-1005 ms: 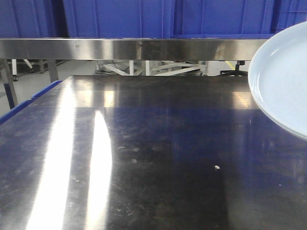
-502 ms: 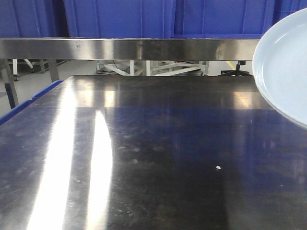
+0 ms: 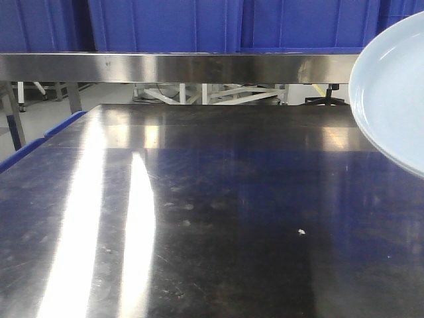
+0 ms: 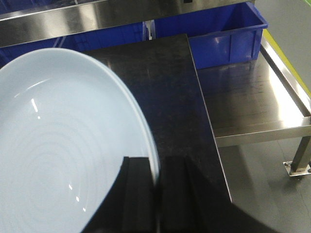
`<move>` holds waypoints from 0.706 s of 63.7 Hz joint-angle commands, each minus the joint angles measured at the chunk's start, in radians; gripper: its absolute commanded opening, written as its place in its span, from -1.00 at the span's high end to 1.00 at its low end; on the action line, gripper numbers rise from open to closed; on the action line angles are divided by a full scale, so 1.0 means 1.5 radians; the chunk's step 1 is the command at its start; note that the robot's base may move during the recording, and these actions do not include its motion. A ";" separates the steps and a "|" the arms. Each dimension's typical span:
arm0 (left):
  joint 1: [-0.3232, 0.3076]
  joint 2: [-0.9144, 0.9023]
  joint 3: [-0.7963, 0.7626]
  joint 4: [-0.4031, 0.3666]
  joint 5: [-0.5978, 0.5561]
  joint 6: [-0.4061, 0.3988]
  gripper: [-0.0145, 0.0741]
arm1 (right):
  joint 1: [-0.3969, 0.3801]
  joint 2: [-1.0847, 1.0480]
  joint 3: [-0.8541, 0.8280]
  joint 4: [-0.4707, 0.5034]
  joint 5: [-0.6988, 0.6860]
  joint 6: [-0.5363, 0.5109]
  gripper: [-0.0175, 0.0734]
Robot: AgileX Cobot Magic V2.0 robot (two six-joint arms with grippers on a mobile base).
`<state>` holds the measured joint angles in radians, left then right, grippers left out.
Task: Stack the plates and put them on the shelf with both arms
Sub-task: 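Hold the plate stack raised beside the robot with the right gripper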
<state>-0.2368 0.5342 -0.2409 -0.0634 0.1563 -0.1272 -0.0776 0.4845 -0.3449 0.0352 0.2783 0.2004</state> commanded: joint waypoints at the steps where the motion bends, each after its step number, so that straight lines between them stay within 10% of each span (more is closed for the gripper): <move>1: 0.002 0.001 -0.020 -0.006 -0.053 -0.006 0.45 | -0.003 0.000 -0.020 -0.001 -0.064 -0.001 0.49; 45: 0.002 0.001 -0.020 -0.006 -0.053 -0.006 0.45 | -0.003 0.003 -0.020 -0.001 -0.064 -0.001 0.49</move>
<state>-0.2368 0.5342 -0.2409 -0.0634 0.1563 -0.1272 -0.0776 0.4845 -0.3449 0.0352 0.2783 0.2004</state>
